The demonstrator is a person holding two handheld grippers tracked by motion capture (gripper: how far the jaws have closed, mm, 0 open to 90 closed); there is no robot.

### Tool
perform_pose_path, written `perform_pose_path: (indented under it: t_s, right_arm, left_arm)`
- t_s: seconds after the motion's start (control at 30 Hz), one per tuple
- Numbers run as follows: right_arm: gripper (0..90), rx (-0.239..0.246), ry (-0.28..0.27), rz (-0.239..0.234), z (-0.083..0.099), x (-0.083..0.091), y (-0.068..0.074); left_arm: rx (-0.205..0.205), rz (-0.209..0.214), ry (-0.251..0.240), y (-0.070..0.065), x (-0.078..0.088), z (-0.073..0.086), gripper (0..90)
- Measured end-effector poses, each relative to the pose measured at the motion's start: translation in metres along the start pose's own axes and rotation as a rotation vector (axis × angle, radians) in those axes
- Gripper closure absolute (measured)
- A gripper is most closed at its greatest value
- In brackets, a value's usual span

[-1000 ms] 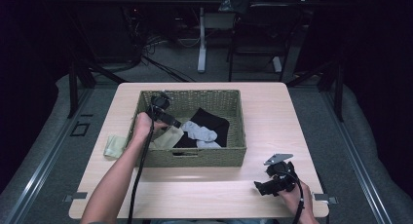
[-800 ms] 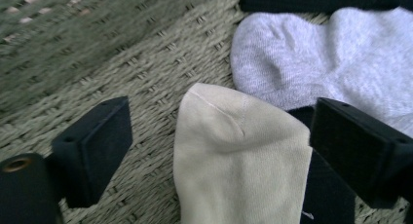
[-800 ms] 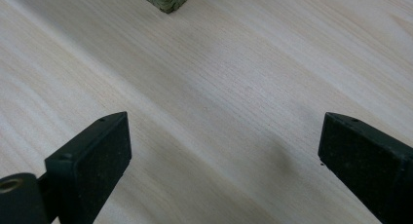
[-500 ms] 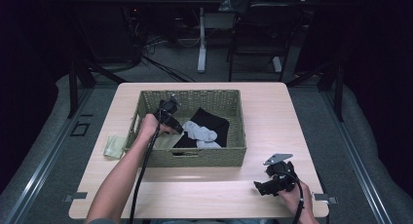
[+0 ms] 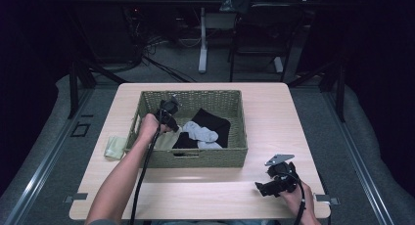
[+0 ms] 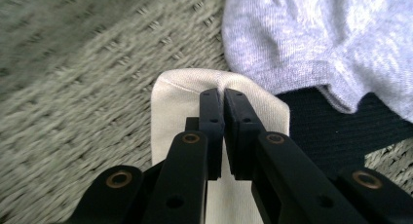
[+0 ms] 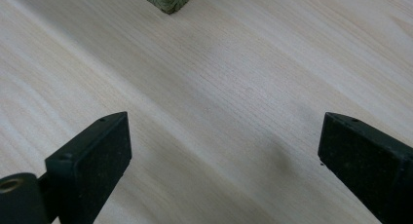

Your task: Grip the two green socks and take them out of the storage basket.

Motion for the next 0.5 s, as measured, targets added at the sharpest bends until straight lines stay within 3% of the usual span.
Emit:
perform_pose_path:
  t_s: [0.07,0.13,0.17,0.23,0.27,0.3,0.37,0.4,0.5]
  right_arm:
    - [4.7,0.002,0.0,0.001,0.0,0.0,0.0]
    - [4.7,0.004,0.004,0.002,0.0,0.0,0.0]
    - [4.7,0.004,0.004,0.002,0.0,0.0,0.0]
    - [4.7,0.003,0.002,-0.002,0.0,0.0,0.0]
    - [4.7,0.004,0.002,0.0,0.0,0.0,0.0]
    - [4.7,0.004,0.003,0.0,0.0,0.0,0.0]
    - [4.7,0.0,-0.003,-0.003,0.0,-0.001,0.0]
    - [4.7,-0.002,0.002,-0.003,-0.001,-0.001,0.001]
    - [4.7,-0.001,0.004,-0.004,-0.001,-0.001,0.001]
  left_arm:
    - [-0.006,-0.006,-0.019,-0.001,0.008,0.001,87.3]
    - [-0.023,-0.015,-0.056,-0.002,0.027,0.002,87.4]
    - [-0.023,-0.015,-0.056,-0.002,0.027,0.002,87.4]
    - [-0.035,-0.026,-0.085,-0.004,0.043,0.002,87.3]
    - [-0.046,-0.032,-0.112,-0.005,0.06,0.002,87.3]
    - [-0.046,-0.032,-0.112,-0.005,0.06,0.002,87.3]
    - [-0.055,-0.04,-0.142,-0.007,0.077,0.003,87.3]
    - [-0.066,-0.049,-0.174,-0.008,0.094,0.004,87.3]
    - [-0.072,-0.055,-0.195,-0.01,0.108,0.005,87.4]
Point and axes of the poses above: each handheld gripper's, and its own axes: x roughly backward along the jaws, z roughly out of its underside, y roughly to its left, the point moved 1 cm from there along -x, roughly forward along the jaws, and after that the axes turned 1 degree about -y, right-handed, at the moved point
